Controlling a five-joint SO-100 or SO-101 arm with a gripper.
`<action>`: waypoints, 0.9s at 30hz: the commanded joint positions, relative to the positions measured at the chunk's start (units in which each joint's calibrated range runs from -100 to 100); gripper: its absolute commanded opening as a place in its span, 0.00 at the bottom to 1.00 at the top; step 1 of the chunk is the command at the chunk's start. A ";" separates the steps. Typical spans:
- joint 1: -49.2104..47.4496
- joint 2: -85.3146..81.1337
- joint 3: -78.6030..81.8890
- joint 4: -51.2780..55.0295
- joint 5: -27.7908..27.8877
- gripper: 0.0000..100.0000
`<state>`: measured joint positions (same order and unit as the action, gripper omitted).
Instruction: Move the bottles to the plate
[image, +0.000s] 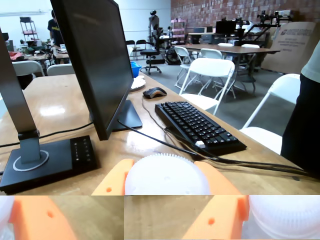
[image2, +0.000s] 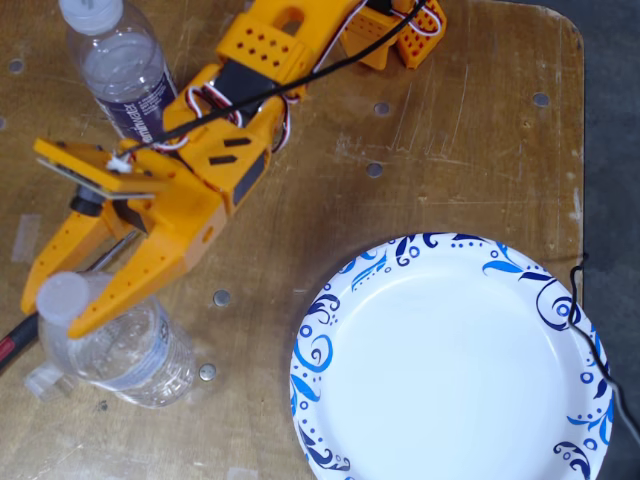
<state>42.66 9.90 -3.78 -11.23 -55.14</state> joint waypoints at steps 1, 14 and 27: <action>-0.67 -8.38 -10.01 15.06 -0.25 0.07; -12.85 -16.98 -13.43 29.77 -2.08 0.07; -24.28 -17.15 -9.11 29.34 -2.55 0.07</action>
<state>19.33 -4.11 -12.77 18.81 -57.33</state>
